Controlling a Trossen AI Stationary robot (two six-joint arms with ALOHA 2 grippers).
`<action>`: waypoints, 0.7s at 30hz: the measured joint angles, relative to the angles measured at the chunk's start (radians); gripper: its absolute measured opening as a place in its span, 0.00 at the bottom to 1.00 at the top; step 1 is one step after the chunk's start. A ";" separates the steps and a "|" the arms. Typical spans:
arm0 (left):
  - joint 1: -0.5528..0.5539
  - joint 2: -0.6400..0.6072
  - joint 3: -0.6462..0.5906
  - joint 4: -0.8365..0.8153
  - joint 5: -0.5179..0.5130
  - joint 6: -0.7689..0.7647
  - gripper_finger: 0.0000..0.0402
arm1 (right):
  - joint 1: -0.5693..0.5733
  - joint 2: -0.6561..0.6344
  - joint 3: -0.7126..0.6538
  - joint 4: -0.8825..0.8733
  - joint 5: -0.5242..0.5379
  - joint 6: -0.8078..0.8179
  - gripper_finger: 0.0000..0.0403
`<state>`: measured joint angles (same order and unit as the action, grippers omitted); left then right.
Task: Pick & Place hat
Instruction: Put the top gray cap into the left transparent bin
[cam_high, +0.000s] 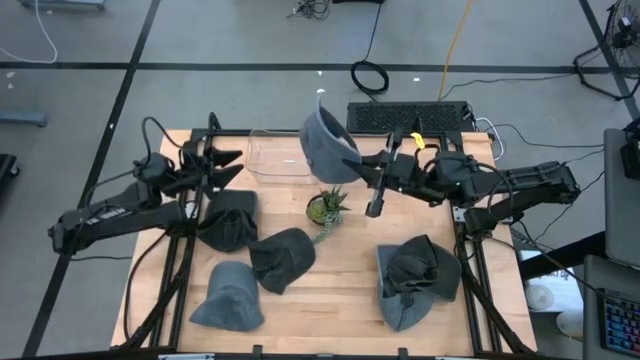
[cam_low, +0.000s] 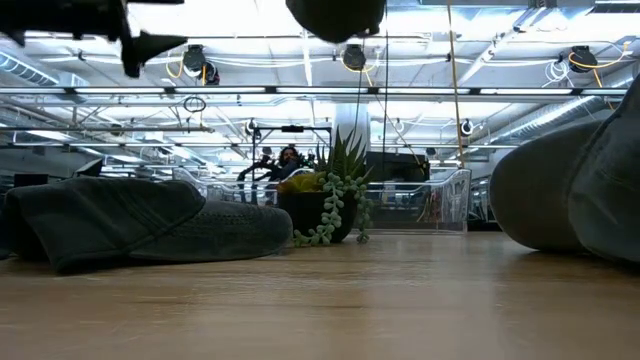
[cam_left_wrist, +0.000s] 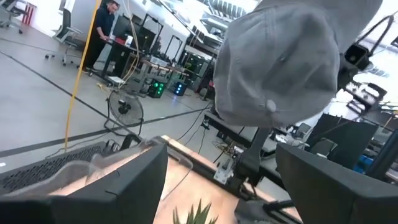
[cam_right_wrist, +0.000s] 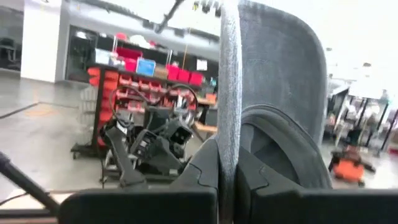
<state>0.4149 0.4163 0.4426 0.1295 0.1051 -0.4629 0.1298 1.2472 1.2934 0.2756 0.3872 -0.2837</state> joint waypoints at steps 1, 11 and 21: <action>0.000 0.030 0.030 0.000 0.000 0.000 0.76 | -0.002 0.003 0.000 0.011 0.000 -0.014 0.00; 0.000 0.316 0.335 -0.003 0.032 -0.022 0.76 | -0.054 0.025 0.000 0.143 -0.138 -0.133 0.00; 0.000 0.531 0.559 -0.008 0.183 -0.146 0.76 | -0.085 0.024 0.000 0.244 -0.184 -0.209 0.00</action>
<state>0.4145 0.9471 1.0014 0.1214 0.2876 -0.6085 0.0446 1.2717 1.2930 0.5198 0.2034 -0.4923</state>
